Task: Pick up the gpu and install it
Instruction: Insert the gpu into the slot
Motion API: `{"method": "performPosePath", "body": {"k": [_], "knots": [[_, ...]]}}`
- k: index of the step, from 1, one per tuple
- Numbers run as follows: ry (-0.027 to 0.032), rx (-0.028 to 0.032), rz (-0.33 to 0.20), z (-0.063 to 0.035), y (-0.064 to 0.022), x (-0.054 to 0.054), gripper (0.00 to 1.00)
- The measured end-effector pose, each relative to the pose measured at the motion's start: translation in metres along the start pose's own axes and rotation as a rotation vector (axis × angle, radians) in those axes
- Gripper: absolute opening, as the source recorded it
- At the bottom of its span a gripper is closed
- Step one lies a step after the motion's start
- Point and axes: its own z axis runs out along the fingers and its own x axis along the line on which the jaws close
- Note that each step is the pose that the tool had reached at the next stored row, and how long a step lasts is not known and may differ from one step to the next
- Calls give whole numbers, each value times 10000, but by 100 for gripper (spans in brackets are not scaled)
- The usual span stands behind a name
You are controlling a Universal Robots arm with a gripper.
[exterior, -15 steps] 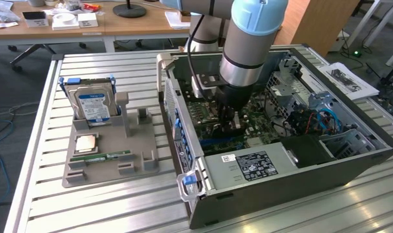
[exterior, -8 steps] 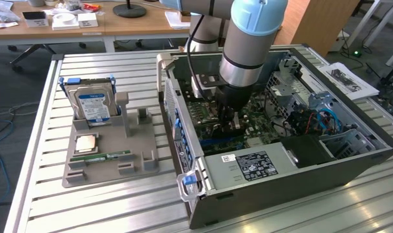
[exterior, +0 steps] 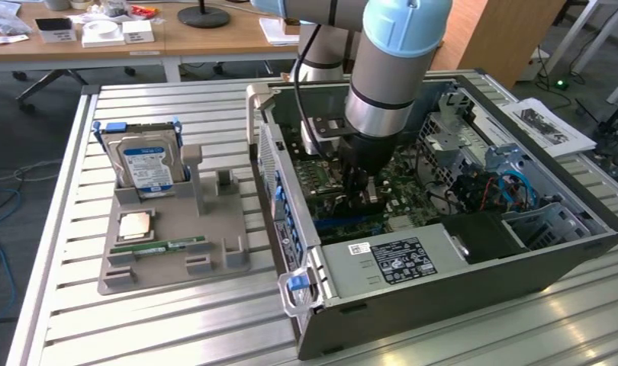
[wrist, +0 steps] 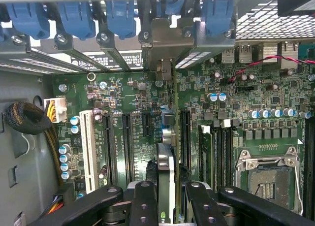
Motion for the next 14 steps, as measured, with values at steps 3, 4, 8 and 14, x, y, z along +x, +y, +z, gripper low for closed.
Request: {"method": "performPosePath", "body": {"k": [3,4,8,14], "knots": [[0,0,1,0,1,0,27],[-1,1,0,1,2,0,27],[2,36,-2,10,19,3,27],[-3,48,-2,15,22,3,27]]}}
